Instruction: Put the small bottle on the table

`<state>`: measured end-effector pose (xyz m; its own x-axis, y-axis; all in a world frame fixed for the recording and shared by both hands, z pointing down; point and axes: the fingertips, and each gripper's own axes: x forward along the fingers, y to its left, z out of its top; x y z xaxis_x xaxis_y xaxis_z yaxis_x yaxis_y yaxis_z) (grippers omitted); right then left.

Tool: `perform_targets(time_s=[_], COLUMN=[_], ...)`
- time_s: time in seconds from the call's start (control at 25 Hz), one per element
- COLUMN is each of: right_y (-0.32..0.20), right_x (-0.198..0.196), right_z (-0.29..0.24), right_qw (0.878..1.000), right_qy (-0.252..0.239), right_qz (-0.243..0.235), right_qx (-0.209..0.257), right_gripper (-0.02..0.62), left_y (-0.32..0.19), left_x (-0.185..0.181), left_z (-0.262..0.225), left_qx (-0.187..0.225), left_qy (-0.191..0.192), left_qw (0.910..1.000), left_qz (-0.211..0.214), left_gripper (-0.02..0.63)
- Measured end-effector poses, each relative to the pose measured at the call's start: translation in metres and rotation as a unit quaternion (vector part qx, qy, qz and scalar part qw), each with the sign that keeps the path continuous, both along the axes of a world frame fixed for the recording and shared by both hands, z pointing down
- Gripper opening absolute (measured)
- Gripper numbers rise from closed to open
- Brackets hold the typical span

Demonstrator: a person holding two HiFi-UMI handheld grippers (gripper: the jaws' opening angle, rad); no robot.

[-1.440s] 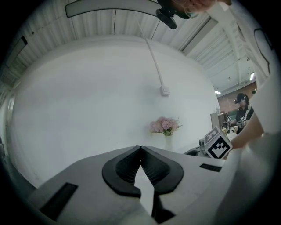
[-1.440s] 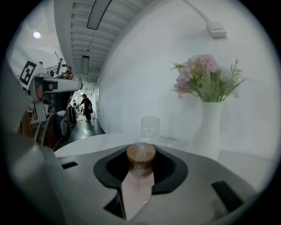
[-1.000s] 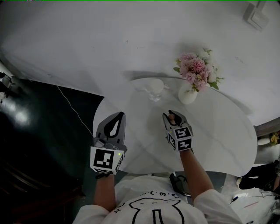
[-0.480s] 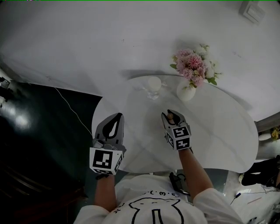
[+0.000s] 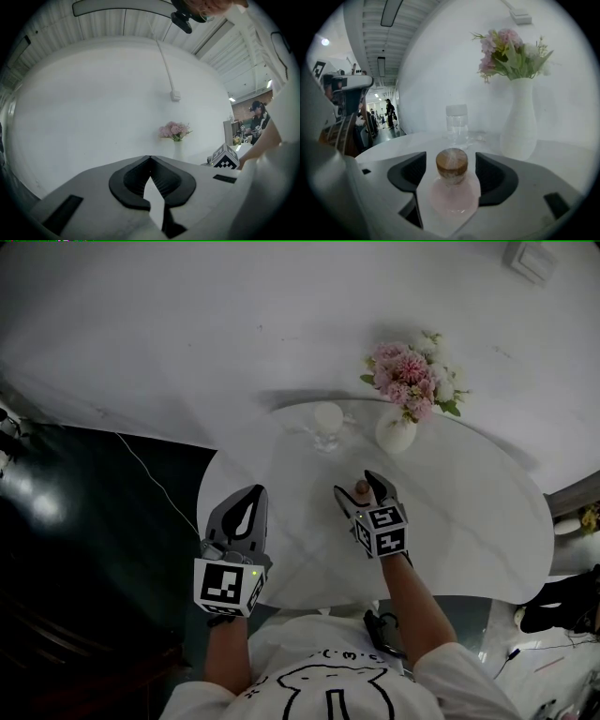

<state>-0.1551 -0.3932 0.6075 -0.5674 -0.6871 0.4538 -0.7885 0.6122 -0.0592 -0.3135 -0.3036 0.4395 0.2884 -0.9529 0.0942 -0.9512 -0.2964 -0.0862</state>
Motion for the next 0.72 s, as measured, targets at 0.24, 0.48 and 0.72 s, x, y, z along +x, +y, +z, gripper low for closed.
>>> perform_targets(time_s=[0.24,0.48,0.72], right_y=[0.008,0.026,0.051], right_x=[0.008,0.014,0.028], right_z=[-0.004,-0.017,-0.041], right_qw=[1.0,1.0,1.0], right_qy=[0.003,0.004,0.002], right_qz=[0.016,-0.002,-0.017], right_qx=[0.005,-0.002,0.002], right_gripper=[0.337,0.334,0.311], left_y=[0.007,0.012,0.024], left_x=[0.0,0.004,0.023], left_z=[0.0,-0.015,-0.036], left_qx=[0.002,0.016,0.028], left_qy=[0.004,0.019,0.025], left_qw=[1.0,0.9997,0.9993], left_qz=[0.003,0.001,0.009], left_gripper=[0.005,0.005,0.005])
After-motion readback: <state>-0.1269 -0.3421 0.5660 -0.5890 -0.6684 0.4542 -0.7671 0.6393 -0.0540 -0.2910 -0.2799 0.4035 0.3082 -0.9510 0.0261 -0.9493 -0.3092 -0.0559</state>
